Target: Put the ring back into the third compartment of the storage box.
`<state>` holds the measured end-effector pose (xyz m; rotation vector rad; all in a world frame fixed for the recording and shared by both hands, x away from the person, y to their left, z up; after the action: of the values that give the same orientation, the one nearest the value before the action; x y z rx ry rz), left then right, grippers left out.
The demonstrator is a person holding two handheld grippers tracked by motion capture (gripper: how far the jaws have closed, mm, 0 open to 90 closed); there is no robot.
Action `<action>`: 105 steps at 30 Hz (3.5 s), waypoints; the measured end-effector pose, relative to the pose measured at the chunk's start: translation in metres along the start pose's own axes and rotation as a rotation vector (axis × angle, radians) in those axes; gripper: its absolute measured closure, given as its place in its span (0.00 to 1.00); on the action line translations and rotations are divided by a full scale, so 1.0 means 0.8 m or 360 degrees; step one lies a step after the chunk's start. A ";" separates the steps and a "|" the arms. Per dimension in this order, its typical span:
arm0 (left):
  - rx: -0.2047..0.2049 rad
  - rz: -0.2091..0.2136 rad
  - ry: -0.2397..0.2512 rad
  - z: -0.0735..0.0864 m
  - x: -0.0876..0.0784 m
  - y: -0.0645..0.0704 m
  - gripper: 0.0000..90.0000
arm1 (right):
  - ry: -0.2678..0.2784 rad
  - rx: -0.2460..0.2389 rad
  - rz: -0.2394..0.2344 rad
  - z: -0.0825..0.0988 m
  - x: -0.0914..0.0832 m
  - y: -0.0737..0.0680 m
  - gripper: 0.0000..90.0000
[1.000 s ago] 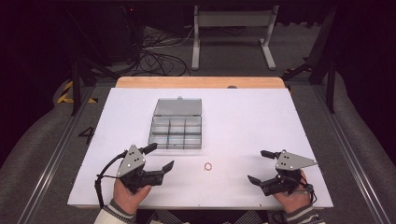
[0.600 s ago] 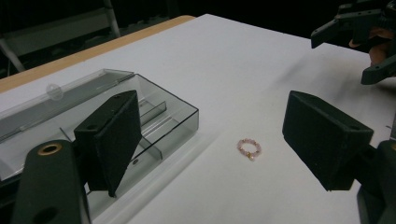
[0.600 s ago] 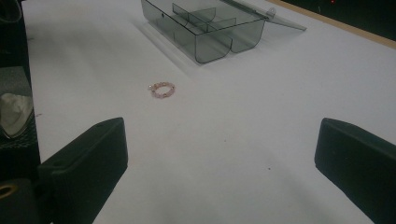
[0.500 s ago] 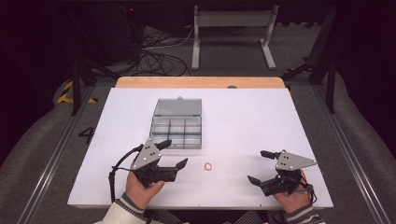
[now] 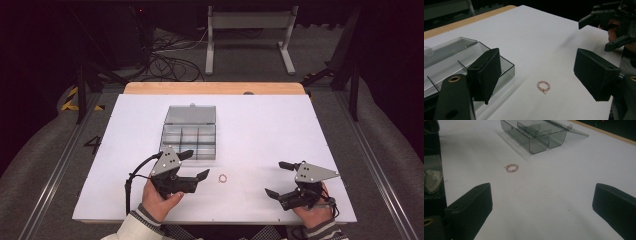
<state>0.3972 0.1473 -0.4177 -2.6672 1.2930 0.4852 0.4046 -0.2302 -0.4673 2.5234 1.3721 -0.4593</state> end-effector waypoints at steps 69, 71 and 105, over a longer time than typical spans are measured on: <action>0.0067 0.0102 -0.0610 0.030 0.126 0.006 0.57 | -0.0020 -0.0004 -0.0029 0.001 0.003 0.000 0.05; 0.0070 0.0105 -0.0632 0.030 0.128 0.006 0.60 | -0.0024 -0.0006 -0.0030 0.001 0.003 0.000 0.05; 0.0155 0.0136 -0.0813 0.036 0.149 0.010 0.93 | -0.0032 -0.0001 -0.0044 0.001 0.004 -0.001 0.05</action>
<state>0.4538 0.0616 -0.4856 -2.2044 1.2298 1.0046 0.4055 -0.2277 -0.4696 2.4956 1.4010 -0.4883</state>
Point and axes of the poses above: each handheld gripper's, and its own axes: x roughly forward along the jaws, z roughly out of its underside, y roughly to its right, the point moved 1 cm from there along x, roughly forward along the jaws, and after that the axes turned 4 degrees about y, right-handed, at the moved point
